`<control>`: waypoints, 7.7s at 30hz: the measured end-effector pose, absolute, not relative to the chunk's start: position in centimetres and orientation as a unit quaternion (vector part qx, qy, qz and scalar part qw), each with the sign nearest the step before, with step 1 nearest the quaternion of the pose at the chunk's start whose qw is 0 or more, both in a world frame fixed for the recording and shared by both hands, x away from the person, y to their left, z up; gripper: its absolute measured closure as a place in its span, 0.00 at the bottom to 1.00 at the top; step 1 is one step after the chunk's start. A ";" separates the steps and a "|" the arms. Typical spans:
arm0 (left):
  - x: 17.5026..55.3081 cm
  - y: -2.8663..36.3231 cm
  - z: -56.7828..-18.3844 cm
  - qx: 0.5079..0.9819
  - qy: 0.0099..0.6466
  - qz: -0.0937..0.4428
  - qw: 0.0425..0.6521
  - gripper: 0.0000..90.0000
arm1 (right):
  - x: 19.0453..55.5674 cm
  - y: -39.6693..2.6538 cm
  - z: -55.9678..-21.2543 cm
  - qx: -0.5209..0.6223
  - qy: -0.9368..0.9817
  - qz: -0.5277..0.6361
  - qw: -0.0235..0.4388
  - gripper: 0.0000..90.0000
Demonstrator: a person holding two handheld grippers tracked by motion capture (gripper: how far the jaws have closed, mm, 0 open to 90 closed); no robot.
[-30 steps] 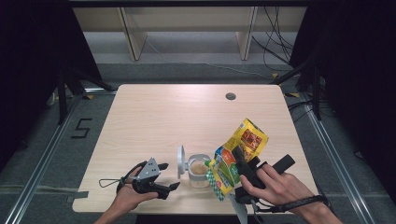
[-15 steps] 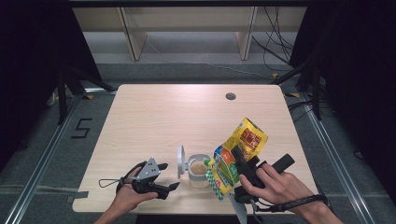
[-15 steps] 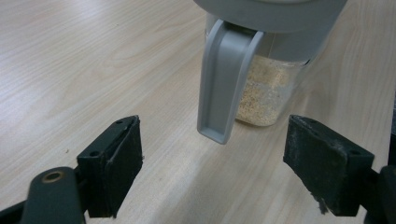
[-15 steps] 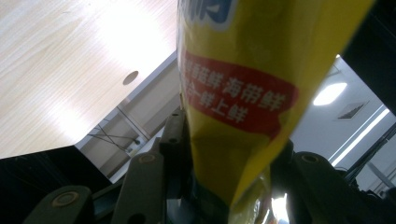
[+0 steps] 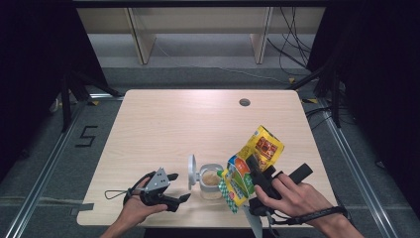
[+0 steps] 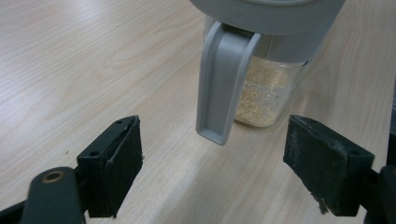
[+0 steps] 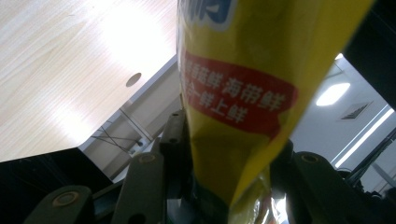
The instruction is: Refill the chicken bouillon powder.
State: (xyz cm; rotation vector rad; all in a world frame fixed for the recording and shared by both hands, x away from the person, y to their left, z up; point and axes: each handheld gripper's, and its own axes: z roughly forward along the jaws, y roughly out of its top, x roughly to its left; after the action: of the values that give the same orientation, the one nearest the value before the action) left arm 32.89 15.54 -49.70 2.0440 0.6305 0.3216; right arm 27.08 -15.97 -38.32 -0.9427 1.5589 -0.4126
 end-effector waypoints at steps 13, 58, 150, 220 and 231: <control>32.9 15.5 -49.6 0.833 0.259 0.135 0.470 0.21 | 27.0 -16.0 -38.3 -0.408 0.670 -0.183 0.593 0.69; 32.8 15.4 -49.7 0.833 0.266 0.129 0.467 0.21 | 26.9 -15.9 -38.5 -0.409 0.675 -0.175 0.588 0.70; 32.9 15.5 -49.7 0.833 0.257 0.133 0.472 0.21 | 27.6 -16.5 -38.8 -0.378 0.698 -0.145 0.591 0.74; 32.9 15.5 -49.7 0.836 0.255 0.134 0.467 0.21 | 28.5 -17.2 -38.9 -0.317 0.730 -0.113 0.595 0.77; 32.8 15.5 -49.7 0.834 0.259 0.134 0.468 0.21 | 28.5 -17.3 -38.9 -0.317 0.727 -0.110 0.598 0.77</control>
State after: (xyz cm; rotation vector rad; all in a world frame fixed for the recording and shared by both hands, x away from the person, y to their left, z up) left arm 32.85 15.50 -49.71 2.0460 0.6347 0.3294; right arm 28.46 -17.26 -38.92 -0.7353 1.6875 -0.2556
